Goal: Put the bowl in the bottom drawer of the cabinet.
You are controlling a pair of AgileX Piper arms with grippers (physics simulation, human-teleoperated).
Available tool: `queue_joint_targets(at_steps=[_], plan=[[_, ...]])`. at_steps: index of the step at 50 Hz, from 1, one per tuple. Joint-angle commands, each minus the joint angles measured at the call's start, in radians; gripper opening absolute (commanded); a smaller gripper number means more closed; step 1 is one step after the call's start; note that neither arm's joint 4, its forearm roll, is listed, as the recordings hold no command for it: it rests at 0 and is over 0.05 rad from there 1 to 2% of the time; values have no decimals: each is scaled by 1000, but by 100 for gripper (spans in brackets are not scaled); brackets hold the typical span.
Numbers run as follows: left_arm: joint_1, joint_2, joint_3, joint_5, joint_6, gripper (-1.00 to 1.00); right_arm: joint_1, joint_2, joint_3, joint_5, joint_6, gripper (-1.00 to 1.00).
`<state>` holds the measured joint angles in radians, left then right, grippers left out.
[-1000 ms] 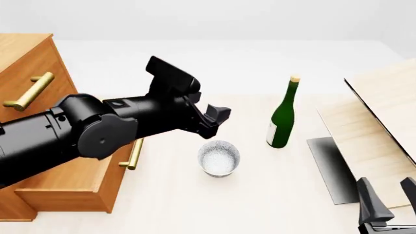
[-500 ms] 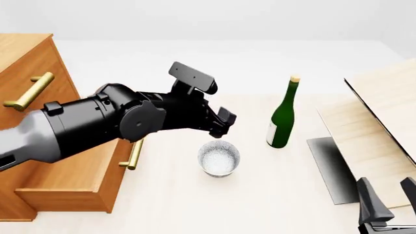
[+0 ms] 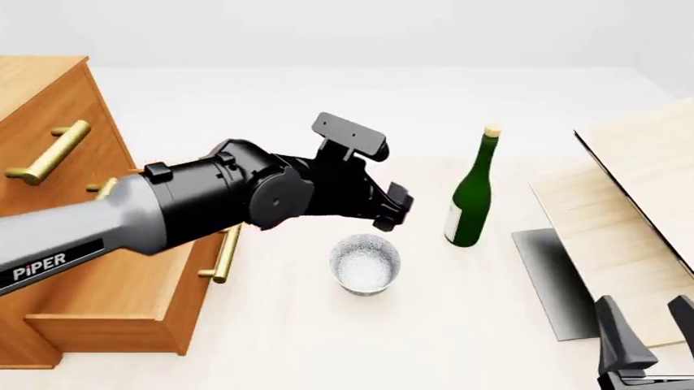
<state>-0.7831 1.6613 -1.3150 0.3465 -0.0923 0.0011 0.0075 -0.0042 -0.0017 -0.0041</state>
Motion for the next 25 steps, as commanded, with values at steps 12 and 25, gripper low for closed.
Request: queue_joint_targets(at_steps=[12,25], plan=[[-11,122,-78,9,-43,100,0,0,0,0,0,100],[-31,183,-71,-1,-82,100,0,0,0,0,0,100]])
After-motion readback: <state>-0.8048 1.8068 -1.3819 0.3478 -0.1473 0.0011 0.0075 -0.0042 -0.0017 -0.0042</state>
